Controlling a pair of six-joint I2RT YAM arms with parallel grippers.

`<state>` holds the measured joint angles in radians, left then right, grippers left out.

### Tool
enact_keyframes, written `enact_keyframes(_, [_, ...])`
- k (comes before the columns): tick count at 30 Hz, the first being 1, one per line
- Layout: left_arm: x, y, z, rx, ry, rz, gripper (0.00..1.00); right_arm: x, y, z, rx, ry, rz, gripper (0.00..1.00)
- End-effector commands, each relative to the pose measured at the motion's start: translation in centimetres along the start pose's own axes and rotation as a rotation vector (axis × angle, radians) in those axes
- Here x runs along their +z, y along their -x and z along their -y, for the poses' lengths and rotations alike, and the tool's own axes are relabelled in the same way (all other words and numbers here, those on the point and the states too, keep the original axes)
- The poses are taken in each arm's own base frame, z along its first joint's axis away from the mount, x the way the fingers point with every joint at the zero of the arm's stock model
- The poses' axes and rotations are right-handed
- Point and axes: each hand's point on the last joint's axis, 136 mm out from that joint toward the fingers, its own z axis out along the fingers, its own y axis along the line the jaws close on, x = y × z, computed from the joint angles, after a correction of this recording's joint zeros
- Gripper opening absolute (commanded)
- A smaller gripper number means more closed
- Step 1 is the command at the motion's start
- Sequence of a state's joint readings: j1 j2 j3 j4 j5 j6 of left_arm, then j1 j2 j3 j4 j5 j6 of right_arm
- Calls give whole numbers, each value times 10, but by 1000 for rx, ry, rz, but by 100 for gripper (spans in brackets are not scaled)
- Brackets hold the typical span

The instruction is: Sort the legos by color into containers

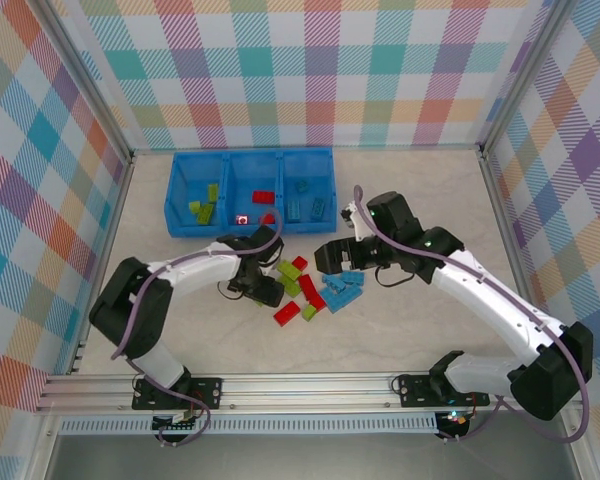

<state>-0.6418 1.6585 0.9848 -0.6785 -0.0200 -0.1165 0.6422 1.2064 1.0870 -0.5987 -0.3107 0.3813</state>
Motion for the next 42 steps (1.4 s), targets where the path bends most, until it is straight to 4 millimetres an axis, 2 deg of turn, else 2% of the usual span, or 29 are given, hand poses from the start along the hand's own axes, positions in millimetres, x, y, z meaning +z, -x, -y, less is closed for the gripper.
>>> enact_keyframes(1, [0,22,4,4,11,55,76,-3,-3,-8,51,54,19,100])
enact_keyframes(3, [6,22,9,12,-13,33,70,-2,-5,-8,67,65,16,100])
enact_keyframes(8, [19,15,9,-12,-4,-38,47,-4,-6,-8,80,60,6,100])
enact_keyframes(15, [21,10,13,-46,-37,-24,38,-6,-8,-10,75,63,-7,100])
enact_keyframes(20, [-1,27,8,-89,-27,105,24,-6,-6,-10,72,60,0,100])
enact_keyframes(24, [-39,44,-6,-142,7,235,24,-7,-6,-10,74,57,2,100])
enact_keyframes(26, [-67,55,-21,-180,27,323,25,-8,-6,-10,73,59,6,100])
enact_keyframes(29, [-116,76,-61,-270,84,492,27,-9,-4,-10,72,57,14,100])
enact_keyframes(31, [-147,90,-103,-356,141,592,28,-8,-3,-11,74,60,20,100])
enact_keyframes(34, [-173,109,-163,-485,216,670,28,-7,-2,-13,82,74,19,100])
enact_keyframes(37, [-176,132,-209,-575,259,677,28,-7,-2,-15,91,86,21,100])
enact_keyframes(42, [-149,172,-255,-653,269,625,30,-10,0,-14,102,78,38,100])
